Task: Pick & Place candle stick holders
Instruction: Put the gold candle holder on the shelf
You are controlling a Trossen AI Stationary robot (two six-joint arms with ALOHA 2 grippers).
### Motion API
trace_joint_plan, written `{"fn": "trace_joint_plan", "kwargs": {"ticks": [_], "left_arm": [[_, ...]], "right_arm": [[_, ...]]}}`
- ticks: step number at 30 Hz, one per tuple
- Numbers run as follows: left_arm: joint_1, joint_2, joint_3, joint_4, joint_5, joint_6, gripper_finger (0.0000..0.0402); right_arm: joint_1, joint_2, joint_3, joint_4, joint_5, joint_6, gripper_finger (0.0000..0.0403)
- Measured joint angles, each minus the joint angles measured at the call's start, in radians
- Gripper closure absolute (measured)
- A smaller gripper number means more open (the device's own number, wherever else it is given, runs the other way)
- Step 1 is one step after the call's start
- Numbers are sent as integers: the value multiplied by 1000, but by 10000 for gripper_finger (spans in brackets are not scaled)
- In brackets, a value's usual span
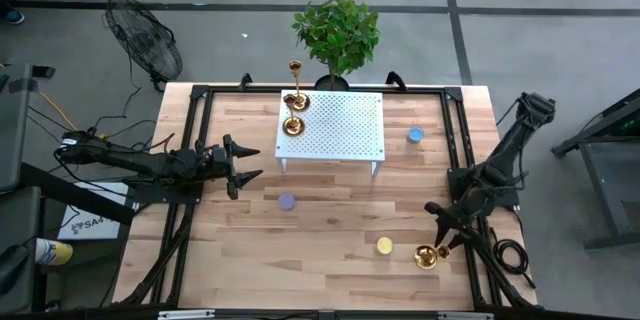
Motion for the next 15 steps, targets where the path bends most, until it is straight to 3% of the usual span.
{"fn": "trace_joint_plan", "kwargs": {"ticks": [6,15], "left_arm": [[0,0,0,0,0,0,110],[0,0,0,0,0,0,110]], "right_arm": [[58,0,0,7,123,-25,289],[136,38,0,74,197,-20,289]]}}
